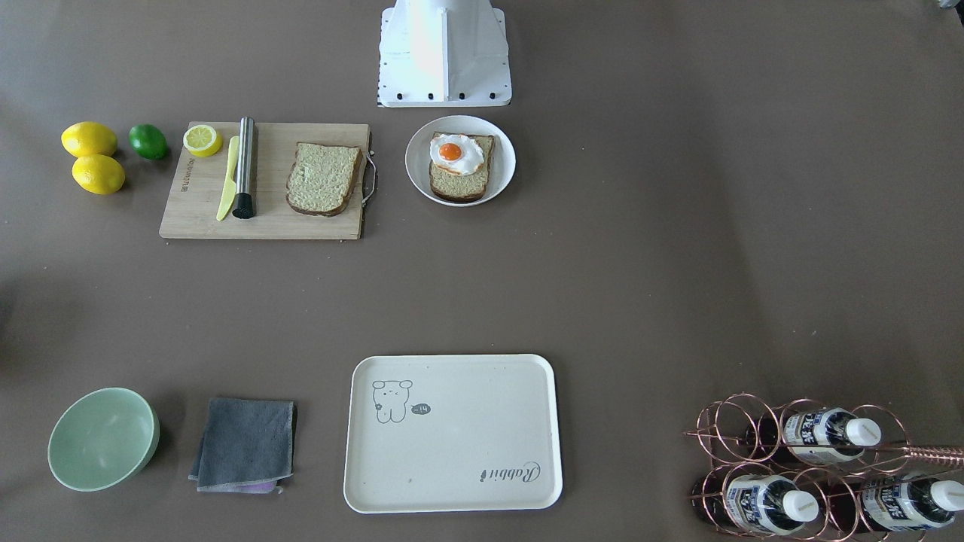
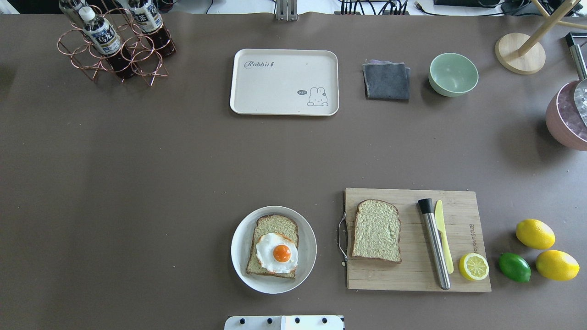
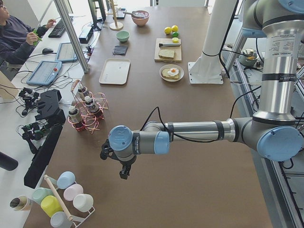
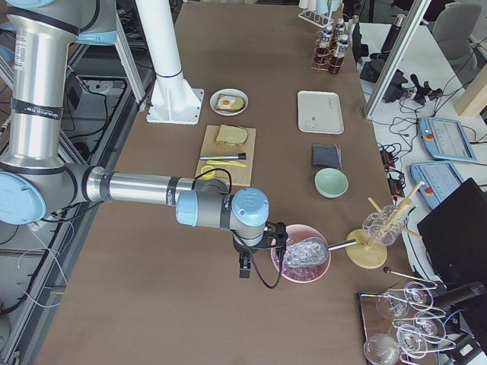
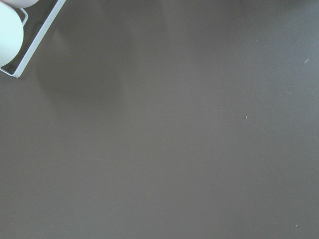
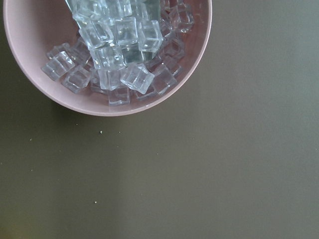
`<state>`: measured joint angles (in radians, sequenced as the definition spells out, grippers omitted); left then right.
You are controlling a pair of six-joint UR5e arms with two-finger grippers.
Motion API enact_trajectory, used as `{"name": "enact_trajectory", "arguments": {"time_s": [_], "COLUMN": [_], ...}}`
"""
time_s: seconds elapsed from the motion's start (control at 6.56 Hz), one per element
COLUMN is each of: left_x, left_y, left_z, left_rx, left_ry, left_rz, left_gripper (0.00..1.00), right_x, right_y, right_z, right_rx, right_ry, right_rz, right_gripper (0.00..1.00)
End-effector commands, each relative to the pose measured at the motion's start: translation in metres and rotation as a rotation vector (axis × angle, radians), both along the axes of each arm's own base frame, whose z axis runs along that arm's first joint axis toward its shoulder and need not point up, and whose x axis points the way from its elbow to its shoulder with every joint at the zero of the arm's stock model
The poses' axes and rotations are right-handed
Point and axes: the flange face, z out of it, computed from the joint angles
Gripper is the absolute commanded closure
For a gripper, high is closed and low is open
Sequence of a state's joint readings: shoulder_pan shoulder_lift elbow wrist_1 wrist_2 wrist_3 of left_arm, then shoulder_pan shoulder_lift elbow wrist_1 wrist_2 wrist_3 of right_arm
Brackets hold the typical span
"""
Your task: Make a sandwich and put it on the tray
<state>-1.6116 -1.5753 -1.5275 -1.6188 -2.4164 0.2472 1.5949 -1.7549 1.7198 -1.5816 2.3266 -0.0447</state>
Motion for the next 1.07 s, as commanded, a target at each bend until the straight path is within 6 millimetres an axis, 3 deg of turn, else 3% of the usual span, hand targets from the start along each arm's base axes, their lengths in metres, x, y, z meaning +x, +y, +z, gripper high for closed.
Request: {"name": "enact_trajectory", "arguments": {"time_s": [0.0, 0.46, 0.92], "left_x": [0.000, 0.001, 0.011], "left_y": [0.001, -0.011, -0.020], "left_z": [-0.024, -0.047, -0.092], "left_rx": [0.011, 0.019, 0.169], "left_ry": [0.009, 0.013, 0.052], "left_rz": [-0.022, -0.065, -0.043], "left_gripper": [0.02, 0.02, 0.02], "right_x": [0.000, 0.000, -0.001], "right_y": [-0.001, -0.007, -0.010], "right_z": [-0.008, -0.015, -0.027], "right_rx": [0.017, 0.029, 0.054], "right_ry": [-0.002, -0.006, -0.013], "right_rz": [0.000, 0.004, 0.002], "right_gripper": [0.00, 0.00, 0.00]}}
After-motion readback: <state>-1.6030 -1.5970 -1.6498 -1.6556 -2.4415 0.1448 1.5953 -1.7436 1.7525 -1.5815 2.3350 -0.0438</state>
